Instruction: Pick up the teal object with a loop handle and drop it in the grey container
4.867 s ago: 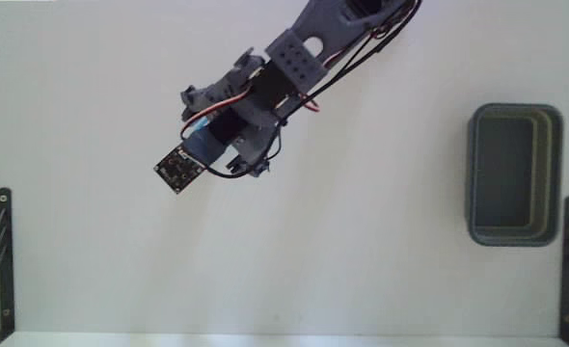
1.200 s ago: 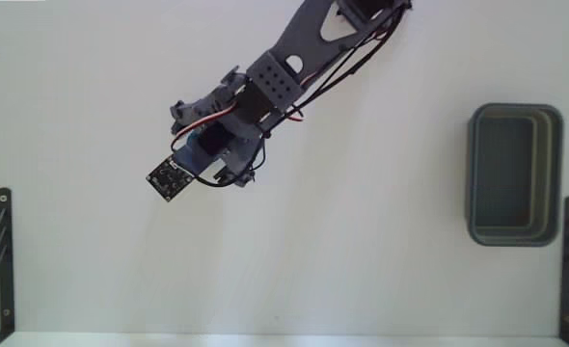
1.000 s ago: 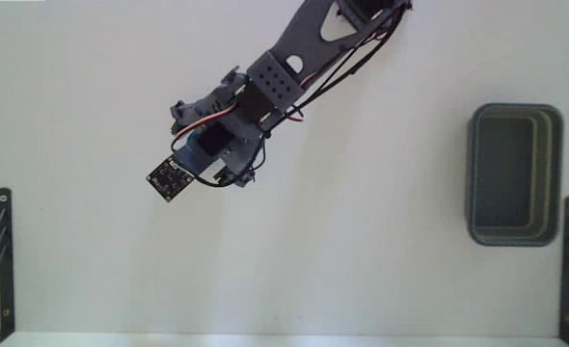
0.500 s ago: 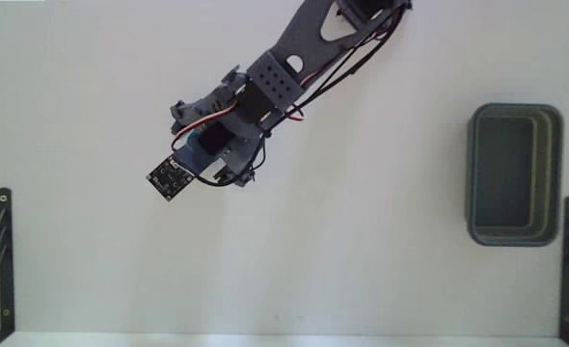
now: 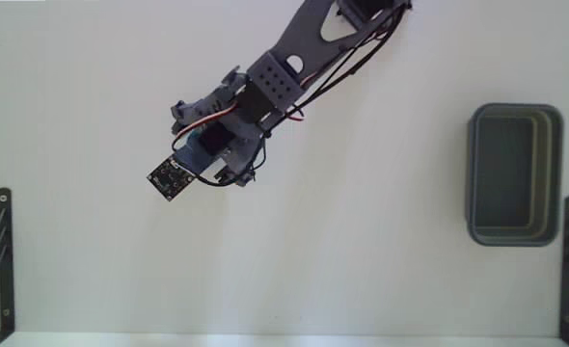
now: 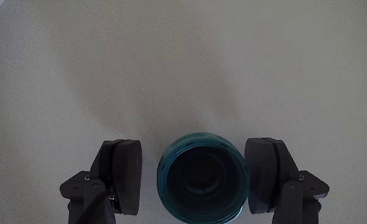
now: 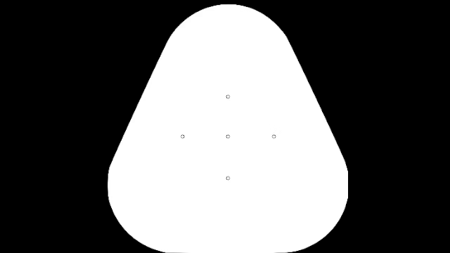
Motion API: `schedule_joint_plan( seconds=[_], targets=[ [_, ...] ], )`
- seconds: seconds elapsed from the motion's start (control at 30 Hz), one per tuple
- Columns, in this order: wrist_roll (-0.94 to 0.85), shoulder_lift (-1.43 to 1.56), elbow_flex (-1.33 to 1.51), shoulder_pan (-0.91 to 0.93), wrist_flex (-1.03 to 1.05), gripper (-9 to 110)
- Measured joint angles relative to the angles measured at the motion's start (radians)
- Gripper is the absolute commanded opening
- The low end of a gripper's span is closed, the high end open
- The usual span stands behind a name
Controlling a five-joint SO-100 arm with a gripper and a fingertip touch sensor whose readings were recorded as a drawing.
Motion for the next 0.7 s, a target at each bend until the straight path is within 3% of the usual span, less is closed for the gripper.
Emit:
schedule_joint_plan(
  seconds=[0.7],
  targets=[
    [-0.002,0.0,0.003,0.0,-0.012,108]
  ],
)
